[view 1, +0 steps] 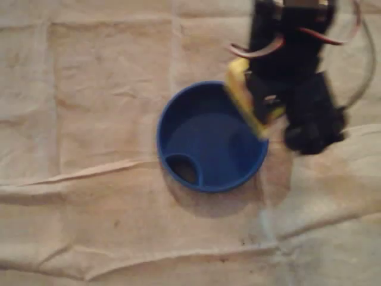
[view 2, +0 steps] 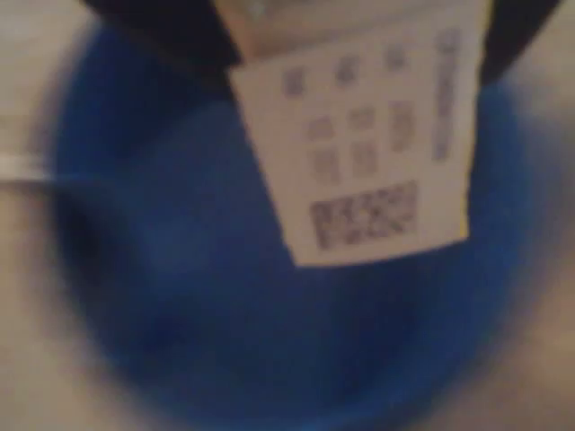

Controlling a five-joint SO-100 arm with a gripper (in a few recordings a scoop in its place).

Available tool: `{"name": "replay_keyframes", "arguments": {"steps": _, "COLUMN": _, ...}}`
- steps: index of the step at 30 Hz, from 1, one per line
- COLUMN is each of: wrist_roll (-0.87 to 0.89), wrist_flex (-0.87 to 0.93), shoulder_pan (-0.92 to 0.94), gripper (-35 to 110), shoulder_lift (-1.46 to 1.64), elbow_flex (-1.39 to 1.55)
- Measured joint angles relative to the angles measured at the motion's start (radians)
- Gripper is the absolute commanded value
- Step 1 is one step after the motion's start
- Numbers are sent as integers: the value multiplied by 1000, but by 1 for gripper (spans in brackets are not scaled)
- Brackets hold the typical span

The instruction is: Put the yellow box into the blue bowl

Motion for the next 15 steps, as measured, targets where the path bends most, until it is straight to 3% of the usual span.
{"name": "replay_keyframes", "arguments": {"steps": 9, "wrist_roll": -114, "wrist_flex": -222, "shoulder_pan": 81, "gripper": 0, "shoulder_lift": -63, "elbow_flex": -2}}
{"name": "replay_keyframes", "arguments": {"steps": 15, "wrist_roll": -173, "wrist_flex": -262, "shoulder_pan": 97, "gripper": 0, "shoulder_lift": -117, "elbow_flex": -2}}
